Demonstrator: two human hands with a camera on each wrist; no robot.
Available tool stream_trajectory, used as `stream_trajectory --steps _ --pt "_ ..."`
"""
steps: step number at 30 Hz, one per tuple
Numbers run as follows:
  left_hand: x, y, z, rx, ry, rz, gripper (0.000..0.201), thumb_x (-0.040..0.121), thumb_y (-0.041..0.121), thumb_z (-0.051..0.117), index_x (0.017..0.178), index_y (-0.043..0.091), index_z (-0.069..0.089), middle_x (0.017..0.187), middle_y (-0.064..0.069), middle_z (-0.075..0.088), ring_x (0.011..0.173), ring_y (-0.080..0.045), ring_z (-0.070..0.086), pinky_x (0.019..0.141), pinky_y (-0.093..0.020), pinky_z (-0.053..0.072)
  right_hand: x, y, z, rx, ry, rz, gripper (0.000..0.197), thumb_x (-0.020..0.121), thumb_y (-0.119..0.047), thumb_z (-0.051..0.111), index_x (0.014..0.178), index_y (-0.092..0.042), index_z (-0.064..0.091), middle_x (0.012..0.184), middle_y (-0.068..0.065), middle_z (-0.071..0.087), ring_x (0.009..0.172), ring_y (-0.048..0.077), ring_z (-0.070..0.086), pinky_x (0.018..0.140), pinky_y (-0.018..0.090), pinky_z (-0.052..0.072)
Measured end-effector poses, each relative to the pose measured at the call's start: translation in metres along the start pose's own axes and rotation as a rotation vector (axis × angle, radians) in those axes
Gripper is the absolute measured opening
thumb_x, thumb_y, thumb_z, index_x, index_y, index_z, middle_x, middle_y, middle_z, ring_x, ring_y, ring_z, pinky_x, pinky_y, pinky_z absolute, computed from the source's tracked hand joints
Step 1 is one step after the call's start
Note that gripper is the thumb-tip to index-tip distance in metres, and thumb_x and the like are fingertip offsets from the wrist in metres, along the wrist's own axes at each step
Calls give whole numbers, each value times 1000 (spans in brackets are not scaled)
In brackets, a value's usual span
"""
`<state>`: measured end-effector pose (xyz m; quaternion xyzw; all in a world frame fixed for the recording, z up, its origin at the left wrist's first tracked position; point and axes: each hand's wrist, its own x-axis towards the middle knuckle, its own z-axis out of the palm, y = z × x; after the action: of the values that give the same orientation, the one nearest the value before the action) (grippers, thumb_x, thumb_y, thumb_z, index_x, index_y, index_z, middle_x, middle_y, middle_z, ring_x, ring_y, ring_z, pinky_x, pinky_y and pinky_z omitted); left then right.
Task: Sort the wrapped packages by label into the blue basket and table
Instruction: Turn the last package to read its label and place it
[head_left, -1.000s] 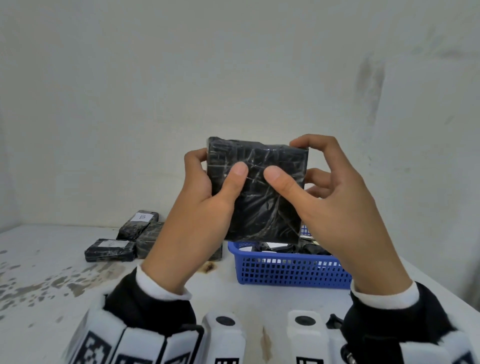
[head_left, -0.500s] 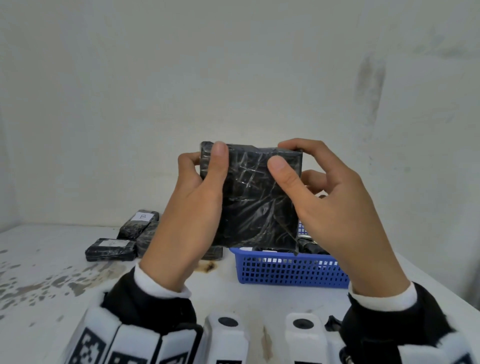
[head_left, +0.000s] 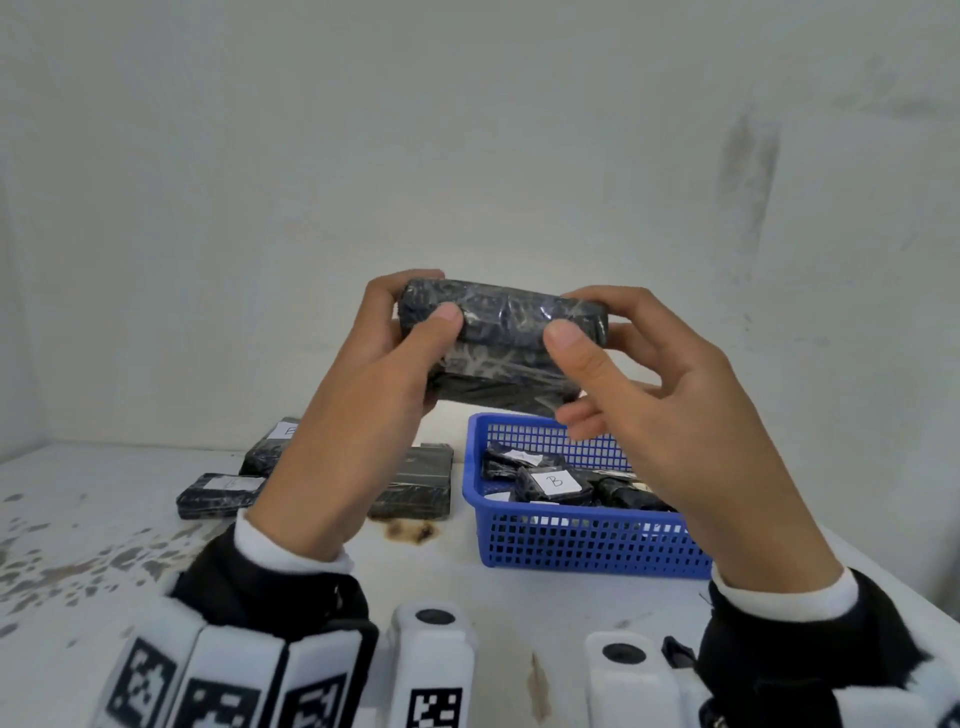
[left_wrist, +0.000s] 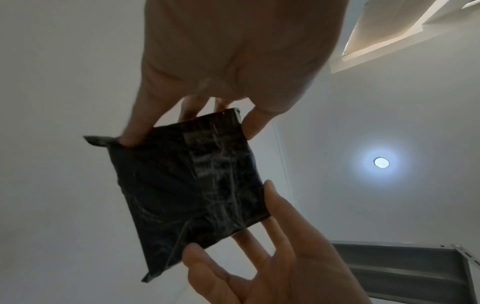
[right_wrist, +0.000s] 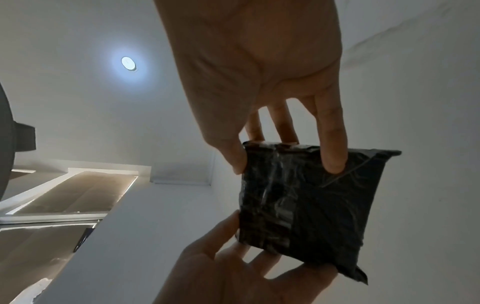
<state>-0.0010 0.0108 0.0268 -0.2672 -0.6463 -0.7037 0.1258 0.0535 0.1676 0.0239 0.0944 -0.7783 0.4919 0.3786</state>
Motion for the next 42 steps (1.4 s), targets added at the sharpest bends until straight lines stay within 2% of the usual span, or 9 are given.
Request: stream_trajectory --steps 8,11,15,20,25,29,33,38,42 --pt "-1 -4 -2 22 -106 67 25 86 51 53 106 39 61 96 7 68 105 -20 63 104 -46 45 0 -1 0 20 41 -18 20 83 -58 60 88 -41 68 83 -9 71 75 56 59 69 64 54" --pt "-3 -4 1 29 -106 99 30 83 53 59 107 36 58 88 18 66 95 -9 63 103 -45 46 0 -1 1 0 36 -36 18 83 -57 61 87 -40 67 79 -4 70 74 51 62 67 60 55" --pt "-2 -9 5 55 -75 134 31 80 49 58 106 33 56 92 16 64 97 -3 62 103 -39 47 1 3 2 -3 35 -50 24 79 -58 64 91 -37 67 84 -14 70 68 33 67 73 47 59" --pt "-3 -5 4 19 -57 85 44 83 69 50 108 36 64 98 15 72 101 -4 66 99 -35 50 2 8 -1 33 -21 -98 17 83 -33 76 98 -32 68 101 -13 71 79 10 71 72 13 52" --pt "-2 -2 -1 -130 -74 10 43 90 23 59 132 23 49 97 -5 76 88 -16 74 88 -34 57 3 10 -1 79 -41 -143 39 84 -35 72 122 -38 61 138 -27 54 112 7 65 95 21 53" --pt "1 -3 -8 -143 -112 9 93 72 26 72 152 27 24 113 -6 72 95 -17 73 96 -35 50 3 7 -3 152 -87 -135 78 85 -19 72 147 -45 33 115 -52 53 111 -12 61 96 14 50" --pt "3 -4 -15 -54 -218 34 85 72 19 78 146 31 37 115 -2 72 102 -20 71 99 -39 49 5 9 -7 186 -160 -69 91 81 -16 75 152 -43 26 135 -9 62 118 3 64 104 30 51" --pt "1 -4 -14 -37 -217 78 78 79 23 76 144 39 37 117 1 71 100 -19 71 99 -41 49 3 7 -8 118 -168 -27 88 81 -30 78 146 -59 25 130 -13 64 103 18 72 69 30 59" --pt "0 -5 -9 -33 -221 94 62 89 25 62 144 39 37 117 4 71 100 -15 71 98 -39 50 1 3 -8 100 -128 -28 92 67 -46 79 143 -60 27 127 -16 65 97 16 73 67 25 55"
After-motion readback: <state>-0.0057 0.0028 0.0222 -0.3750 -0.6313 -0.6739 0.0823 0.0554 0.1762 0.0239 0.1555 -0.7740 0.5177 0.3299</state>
